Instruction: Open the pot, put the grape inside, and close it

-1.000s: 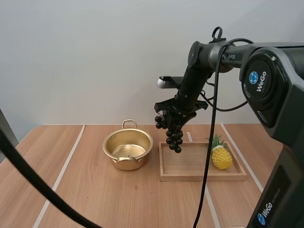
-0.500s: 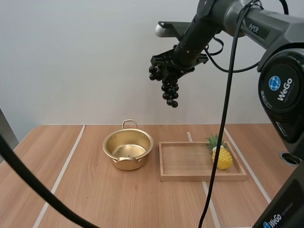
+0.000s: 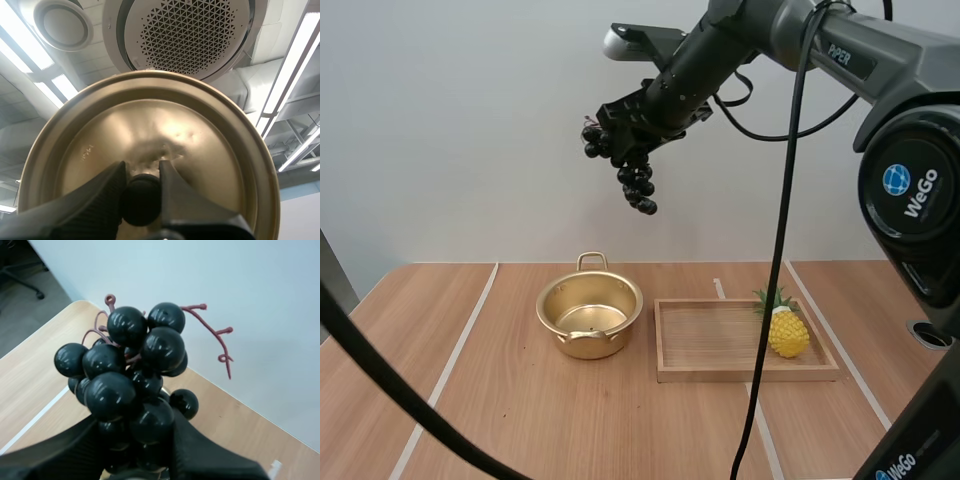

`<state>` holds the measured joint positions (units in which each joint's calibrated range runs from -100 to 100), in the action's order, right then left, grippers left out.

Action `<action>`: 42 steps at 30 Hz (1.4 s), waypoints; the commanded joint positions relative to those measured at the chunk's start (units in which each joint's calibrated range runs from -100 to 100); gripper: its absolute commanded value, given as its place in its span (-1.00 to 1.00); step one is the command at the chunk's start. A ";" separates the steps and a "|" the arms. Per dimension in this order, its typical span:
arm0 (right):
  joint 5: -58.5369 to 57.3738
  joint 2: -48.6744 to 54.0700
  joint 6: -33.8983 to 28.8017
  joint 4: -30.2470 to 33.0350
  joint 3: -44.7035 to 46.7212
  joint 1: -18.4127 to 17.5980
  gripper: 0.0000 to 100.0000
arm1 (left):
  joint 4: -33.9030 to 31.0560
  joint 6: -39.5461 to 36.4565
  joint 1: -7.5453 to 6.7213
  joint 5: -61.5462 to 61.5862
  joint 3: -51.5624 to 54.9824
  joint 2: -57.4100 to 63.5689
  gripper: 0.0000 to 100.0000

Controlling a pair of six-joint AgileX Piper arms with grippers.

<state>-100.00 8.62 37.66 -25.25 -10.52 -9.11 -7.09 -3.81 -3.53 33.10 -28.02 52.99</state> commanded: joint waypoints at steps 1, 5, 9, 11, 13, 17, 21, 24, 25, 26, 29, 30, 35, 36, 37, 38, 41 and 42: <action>0.00 -0.36 0.73 2.09 -0.41 -1.92 -1.00 | -0.82 0.19 0.02 -0.03 -0.15 -0.10 -1.00; 0.00 -2.89 0.73 5.62 1.00 -3.37 -1.00 | -0.82 0.19 0.02 1.76 -0.15 -0.10 -1.00; 0.00 -5.57 0.73 5.38 3.12 -4.66 -1.00 | -0.82 0.19 0.02 2.14 -0.15 -0.10 -1.00; 0.00 -6.88 0.73 5.48 4.90 -5.78 -1.00 | -0.82 0.19 0.02 2.14 -0.15 -0.10 -1.00; 0.00 -7.89 0.53 6.17 6.74 -6.98 -1.00 | -0.82 0.19 0.02 2.30 -0.15 -0.10 -1.00; 0.00 -10.22 -2.45 13.30 8.45 -9.92 -1.00 | -0.82 0.19 0.02 2.30 -0.15 -0.10 -1.00; 0.79 -11.63 -6.21 22.56 10.41 -12.59 -1.00 | -0.82 0.19 0.02 2.30 -0.15 -0.10 -1.00; 2.68 -12.33 -7.61 26.94 11.15 -14.02 -1.00 | -0.82 0.19 0.02 2.81 -0.15 -0.10 -1.00; 3.04 -12.61 -7.86 27.25 11.15 -14.32 -1.00 | -0.82 0.19 0.02 3.03 -0.15 -0.10 -1.00; 3.87 -12.73 -7.86 27.25 11.15 -14.49 -1.00 | -0.82 0.19 0.02 3.20 -0.15 -0.10 -1.00; 5.06 -13.30 -7.86 27.25 11.15 -14.78 -1.00 | -0.82 0.19 0.02 3.53 -0.15 -0.10 -1.00; 5.62 -13.79 -7.86 27.25 11.15 -14.78 -1.00 | -0.82 0.19 0.02 3.53 -0.15 -0.10 -1.00; 8.43 -16.32 -7.86 27.25 11.15 -14.78 -1.00 | -0.82 0.19 0.02 3.77 -0.15 -0.10 -1.00; 9.16 -16.75 -7.86 27.25 11.15 -14.78 -1.00 | -0.82 0.19 0.02 4.16 -0.15 -0.10 -1.00; 9.57 -17.41 -7.86 27.25 11.15 -14.78 -1.00 | -0.82 0.19 0.02 4.71 -0.15 -0.10 -1.00; 10.37 -17.95 -7.86 27.25 11.15 -14.78 -1.00 | -0.82 0.19 0.02 5.11 -0.15 -0.10 -1.00; 12.17 -19.94 -7.86 27.25 11.15 -14.78 -1.00 | -0.82 0.19 0.02 7.19 -0.15 -0.10 -1.00; 12.82 -20.65 -7.86 27.25 11.15 -14.78 -1.00 | -0.82 0.19 0.02 7.56 -0.15 -0.10 -1.00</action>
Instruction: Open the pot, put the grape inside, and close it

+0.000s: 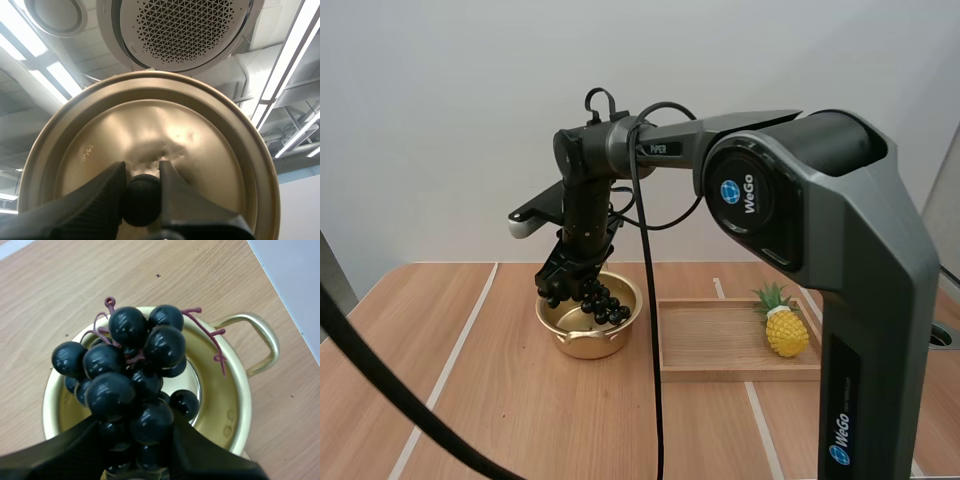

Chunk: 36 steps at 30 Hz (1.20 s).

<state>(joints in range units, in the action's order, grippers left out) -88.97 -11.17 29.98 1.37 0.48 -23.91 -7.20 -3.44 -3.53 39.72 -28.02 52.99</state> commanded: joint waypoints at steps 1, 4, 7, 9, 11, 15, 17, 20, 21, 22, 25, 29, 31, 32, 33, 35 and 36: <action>2.21 -1.43 -0.18 0.68 0.16 0.02 -1.00 | -0.71 -0.18 0.02 1.13 -0.15 -0.10 -1.00; 2.67 -3.62 -0.18 1.73 0.16 0.02 -1.00 | -0.71 -0.18 0.02 1.30 -0.15 -0.10 -1.00; 3.17 -5.97 -0.18 2.45 0.16 0.02 -1.00 | -0.71 0.17 0.02 1.32 -0.15 -0.10 -1.00; 3.17 -7.49 -0.18 2.45 0.16 0.02 -1.00 | -0.71 1.32 0.02 1.32 -0.15 -0.10 -1.00; 3.17 -8.79 -0.18 2.45 0.16 0.02 -1.00 | -0.71 2.14 0.02 1.49 -0.15 -0.10 -1.00; 3.17 -10.26 -0.18 2.45 0.16 0.02 -1.00 | -0.71 2.14 0.02 1.49 -0.15 -0.10 -1.00; 3.17 -11.05 -0.18 2.45 0.16 0.10 -1.00 | -0.71 2.14 0.02 1.49 -0.15 -0.10 -1.00; 2.68 -12.37 -0.18 2.92 0.16 0.10 -1.00 | -0.71 2.14 0.02 1.49 -0.15 -0.10 -1.00; 2.45 -12.53 -0.18 3.06 0.16 0.10 -1.00 | -0.71 2.14 0.02 1.49 -0.15 -0.10 -1.00; 2.45 -13.01 -0.18 3.22 0.32 0.10 -1.00 | -0.71 2.14 0.02 1.49 -0.15 -0.10 -1.00; 2.45 -13.17 -0.18 3.22 0.32 0.10 -1.00 | -0.71 2.14 0.02 1.49 -0.15 -0.10 -1.00; 2.50 -13.15 -0.18 3.45 0.32 0.10 -1.00 | -0.71 2.14 0.02 1.69 -0.15 -0.10 -1.00; 2.50 -13.15 -0.18 3.45 0.32 0.10 -1.00 | -0.71 2.14 0.02 1.90 -0.15 -0.10 -1.00; 2.50 -13.15 -0.18 3.45 0.32 0.10 -1.00 | -0.71 2.14 0.02 2.20 -0.15 -0.10 -1.00; 2.49 -13.15 -0.72 3.45 0.32 0.10 -1.00 | -0.71 2.14 0.02 2.23 -0.15 -0.10 -1.00; 2.49 -13.15 -1.46 3.56 0.32 0.10 -1.00 | -0.71 2.14 0.02 2.23 -0.15 -0.10 -1.00; 2.49 -13.15 -1.77 3.67 0.32 0.10 -1.00 | -0.71 2.14 0.02 2.23 -0.15 -0.10 -1.00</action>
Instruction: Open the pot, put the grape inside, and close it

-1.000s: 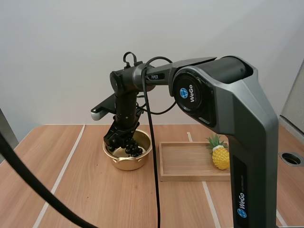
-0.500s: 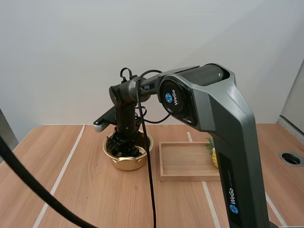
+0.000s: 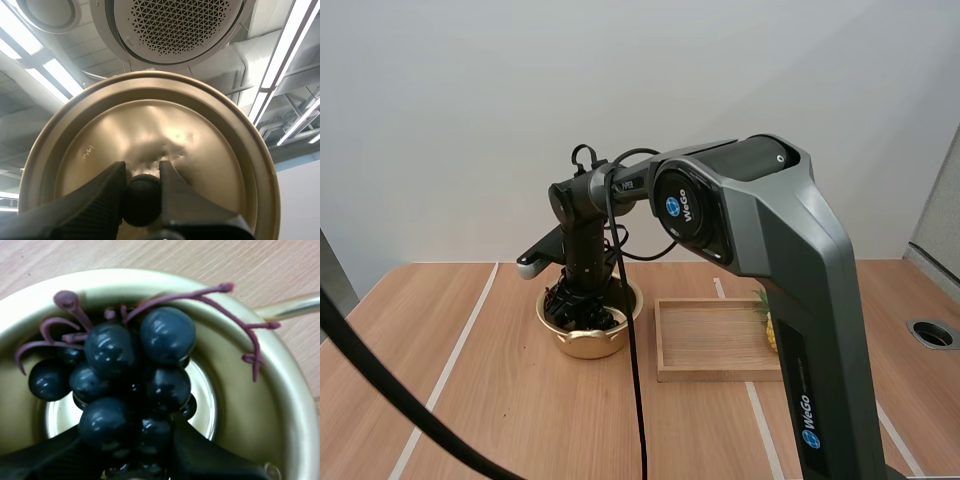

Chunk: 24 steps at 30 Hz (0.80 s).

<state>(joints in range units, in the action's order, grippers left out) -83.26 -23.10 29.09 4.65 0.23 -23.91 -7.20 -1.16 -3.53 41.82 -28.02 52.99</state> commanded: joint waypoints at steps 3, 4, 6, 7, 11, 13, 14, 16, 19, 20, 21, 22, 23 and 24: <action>-3.21 -1.22 -2.13 1.45 0.56 0.10 -1.00 | -0.71 -0.03 0.02 0.11 -0.15 -0.10 -1.00; -3.21 -1.22 -2.39 1.71 0.56 0.10 -1.00 | -0.71 0.06 0.02 0.11 -0.15 -0.10 -1.00; -3.21 -1.22 -2.80 2.71 0.56 0.10 -0.85 | -0.71 0.19 0.02 0.11 -0.15 -0.10 -1.00; -3.21 -1.22 -2.80 3.19 0.56 0.10 -0.63 | -0.71 0.19 0.02 0.11 -0.15 -0.10 -1.00; -3.67 -1.22 -3.00 4.09 0.56 0.10 0.64 | -0.71 0.19 0.02 0.11 -0.15 -0.10 -1.00; -3.87 -1.22 -3.00 4.09 0.56 0.10 1.00 | -0.71 0.18 0.02 0.39 -0.15 -0.10 -1.00; -3.87 -1.22 -3.00 4.09 0.56 0.10 1.00 | -0.71 0.18 0.02 0.80 -0.15 -0.10 -1.00; -4.08 -1.10 -3.00 4.09 0.56 0.10 1.00 | -0.71 0.18 0.02 1.68 -0.15 -0.10 -1.00; -5.51 -1.10 -3.00 4.09 0.56 0.10 1.00 | -0.71 1.09 0.02 2.55 -0.15 -0.10 -1.00; -5.91 -1.10 -3.00 4.09 0.56 0.10 1.00 | -0.71 1.09 0.02 2.55 -0.15 -0.10 -1.00; -6.07 -1.10 -3.00 4.09 0.56 0.10 1.00 | -0.71 1.09 0.02 2.55 -0.15 -0.10 -1.00; -6.48 -1.10 -3.00 4.22 0.56 0.10 1.00 | -0.71 1.10 0.02 2.36 -0.15 -0.10 -1.00; -6.84 -1.00 -3.00 4.22 0.56 0.10 1.00 | -0.71 1.10 0.02 2.02 -0.15 -0.10 -1.00; -7.22 -0.85 -3.00 4.22 0.56 0.10 1.00 | -0.71 1.10 0.02 2.02 -0.15 -0.10 -1.00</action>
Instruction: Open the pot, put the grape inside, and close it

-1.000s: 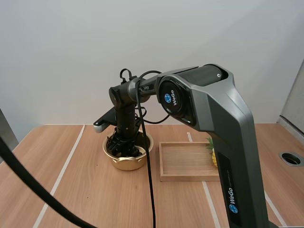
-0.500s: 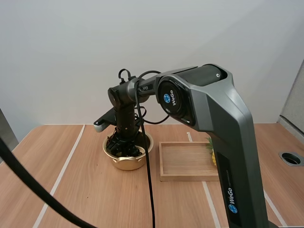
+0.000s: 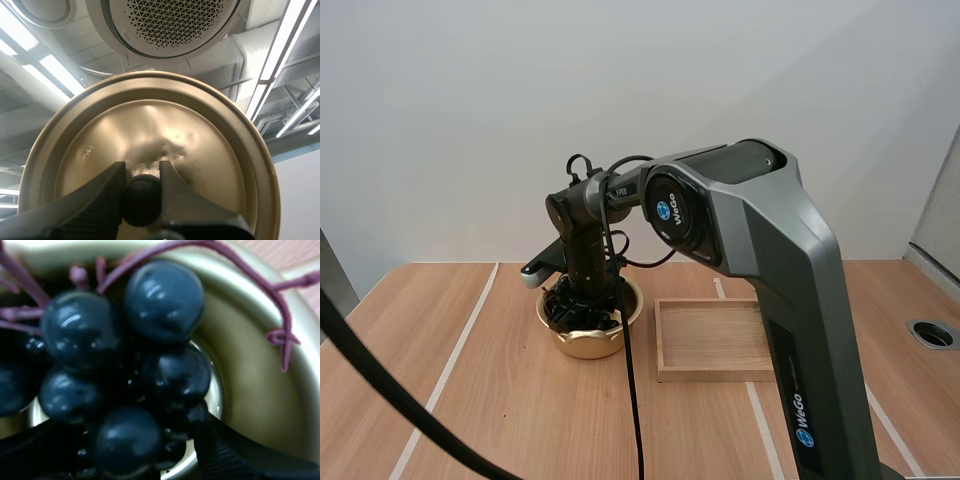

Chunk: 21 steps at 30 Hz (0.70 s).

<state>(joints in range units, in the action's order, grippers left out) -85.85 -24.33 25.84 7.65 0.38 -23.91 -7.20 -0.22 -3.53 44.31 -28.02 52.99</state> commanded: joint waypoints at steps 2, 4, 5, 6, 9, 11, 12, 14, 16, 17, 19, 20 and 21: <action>-4.64 1.10 0.25 1.22 0.42 0.10 1.00 | -0.71 0.16 0.02 -0.47 -0.15 -0.10 -1.00; -4.64 2.28 0.25 1.22 0.42 0.10 1.00 | -0.71 0.16 0.02 -0.47 -0.15 -0.10 -1.00; -4.64 2.97 0.25 1.22 0.42 0.10 1.00 | -0.71 0.16 0.02 -0.47 -0.15 -0.10 -1.00; -4.64 3.68 0.25 1.22 0.42 0.10 1.00 | -0.71 0.16 0.02 -0.47 -0.15 -0.10 -1.00; -4.64 6.54 0.25 1.57 0.42 0.10 1.00 | -0.71 0.16 0.02 -0.47 -0.15 -0.10 -1.00; -4.64 8.61 0.25 1.72 0.42 0.10 1.00 | -0.71 0.16 0.02 -0.47 -0.15 -0.10 -1.00; -4.48 9.74 0.25 1.87 0.42 0.10 1.00 | -0.71 0.16 0.02 -0.47 -0.15 -0.10 -1.00; -4.48 11.73 0.25 2.52 0.42 0.10 1.00 | -0.71 0.16 0.02 -0.47 -0.15 -0.10 -1.00; -4.48 13.84 0.25 2.82 0.42 0.10 1.00 | -0.71 0.16 0.02 -0.47 -0.15 -0.10 -1.00; -4.48 15.09 0.25 3.15 0.42 0.10 1.00 | -0.71 0.16 0.02 -0.47 -0.15 -0.10 -1.00; -4.48 17.79 0.25 3.79 0.42 0.10 1.00 | -0.71 0.16 0.02 -0.47 -0.15 -0.10 -1.00; -4.34 19.24 0.25 4.30 0.42 0.10 1.00 | -0.71 0.16 0.02 -0.47 -0.15 -0.10 -1.00; -3.95 20.67 0.25 4.90 0.42 0.10 1.00 | -0.71 0.16 0.02 -0.47 -0.15 -0.10 -1.00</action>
<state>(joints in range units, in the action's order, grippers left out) -89.74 -7.53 25.84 10.98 0.51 -23.91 -7.20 -0.02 -3.53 44.31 -28.02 52.99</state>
